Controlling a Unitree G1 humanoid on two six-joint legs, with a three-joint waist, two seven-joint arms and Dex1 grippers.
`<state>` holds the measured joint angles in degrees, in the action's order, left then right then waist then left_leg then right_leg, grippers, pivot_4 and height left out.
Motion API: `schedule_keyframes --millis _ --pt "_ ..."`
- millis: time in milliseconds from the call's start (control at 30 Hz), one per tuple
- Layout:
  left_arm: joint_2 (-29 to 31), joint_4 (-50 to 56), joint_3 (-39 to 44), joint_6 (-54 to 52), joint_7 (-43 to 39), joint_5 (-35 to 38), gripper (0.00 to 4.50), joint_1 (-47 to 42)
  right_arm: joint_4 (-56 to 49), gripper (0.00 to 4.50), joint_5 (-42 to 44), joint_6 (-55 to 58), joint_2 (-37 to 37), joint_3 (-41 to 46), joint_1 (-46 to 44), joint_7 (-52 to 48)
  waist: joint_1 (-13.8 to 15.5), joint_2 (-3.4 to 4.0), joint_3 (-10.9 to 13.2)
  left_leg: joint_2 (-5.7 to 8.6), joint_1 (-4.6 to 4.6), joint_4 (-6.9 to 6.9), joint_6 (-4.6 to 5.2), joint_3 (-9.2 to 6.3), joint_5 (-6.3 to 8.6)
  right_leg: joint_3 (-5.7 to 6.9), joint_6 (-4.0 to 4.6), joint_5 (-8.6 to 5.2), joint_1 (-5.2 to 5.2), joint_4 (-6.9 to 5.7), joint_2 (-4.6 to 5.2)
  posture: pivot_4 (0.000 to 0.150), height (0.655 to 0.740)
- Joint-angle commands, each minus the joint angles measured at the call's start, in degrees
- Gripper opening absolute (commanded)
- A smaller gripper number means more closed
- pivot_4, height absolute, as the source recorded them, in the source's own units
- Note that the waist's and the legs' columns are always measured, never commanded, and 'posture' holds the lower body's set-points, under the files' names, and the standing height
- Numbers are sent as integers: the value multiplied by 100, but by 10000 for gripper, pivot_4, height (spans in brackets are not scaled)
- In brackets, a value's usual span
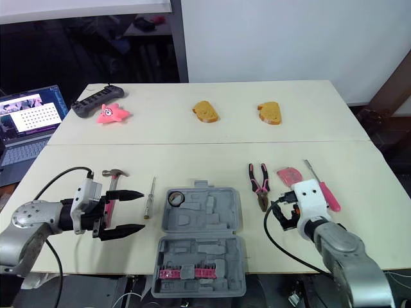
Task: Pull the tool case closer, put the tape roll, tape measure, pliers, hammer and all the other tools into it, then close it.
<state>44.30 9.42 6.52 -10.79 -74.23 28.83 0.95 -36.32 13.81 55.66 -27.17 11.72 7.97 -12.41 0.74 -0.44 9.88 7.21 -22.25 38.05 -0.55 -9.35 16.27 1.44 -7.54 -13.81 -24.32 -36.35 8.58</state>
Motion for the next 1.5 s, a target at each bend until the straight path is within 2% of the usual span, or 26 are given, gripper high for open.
schedule_keyframes --millis 33,333,567,667,800,900,933,1200,1333,1500 --pt "14 285 51 35 0 107 44841 66 284 45000 -246 78 181 0 -327 385 -2 2 0 0 0 0 0 1 0 0 0 0 0 0 0 1500 7219" --pt "-155 581 -205 119 151 26 44841 26 1665 45000 -583 -96 299 -281 -1203 547 -15 13 0 1 0 -1 -2 2 -2 0 0 1 -2 0 -4 1500 7219" --pt "-180 706 -319 208 270 -67 44841 95 2939 45000 -567 -78 336 -93 -1857 538 -31 13 -3 -1 3 -2 -4 2 -3 0 3 3 0 -1 -5 1500 7219" --pt "-183 755 -320 233 311 -82 45000 147 3227 36714 -559 -154 264 -64 -1980 431 -31 13 -4 -1 4 -2 -4 2 -3 0 3 3 2 0 -5 1500 7219" --pt "-169 836 -313 247 395 -116 45000 242 3389 18498 -561 -240 201 -96 -2063 302 -11 12 -8 0 5 -2 -4 1 -3 0 3 3 5 0 -5 1500 7219" --pt "-153 890 -300 241 433 -123 45000 313 3450 3191 -581 -236 186 -106 -2102 275 -6 13 -9 2 5 -1 -3 2 -3 0 3 3 7 2 -4 1500 7219" --pt "-143 915 -288 223 446 -112 45000 323 3445 293 -575 -215 192 -93 -2099 273 -1 12 -9 2 5 -2 -3 0 -3 0 3 3 7 2 -4 1500 7219" --pt "-135 911 -333 167 496 -117 45000 259 3041 293 -508 -45 276 -56 -1900 310 2 13 -10 2 5 -2 -3 -2 -3 0 4 3 8 2 -5 1500 7219" --pt "-140 871 -388 160 451 -126 45000 226 2134 293 -398 198 379 31 -1405 322 2 14 -10 2 5 -4 -1 -4 -2 1 3 3 6 2 -5 1500 7219" --pt "-151 734 -470 235 357 -192 45000 189 443 293 -223 596 536 0 -155 256 3 20 -9 1 2 -11 -1 -6 -2 1 2 2 1 2 -6 1500 7219"
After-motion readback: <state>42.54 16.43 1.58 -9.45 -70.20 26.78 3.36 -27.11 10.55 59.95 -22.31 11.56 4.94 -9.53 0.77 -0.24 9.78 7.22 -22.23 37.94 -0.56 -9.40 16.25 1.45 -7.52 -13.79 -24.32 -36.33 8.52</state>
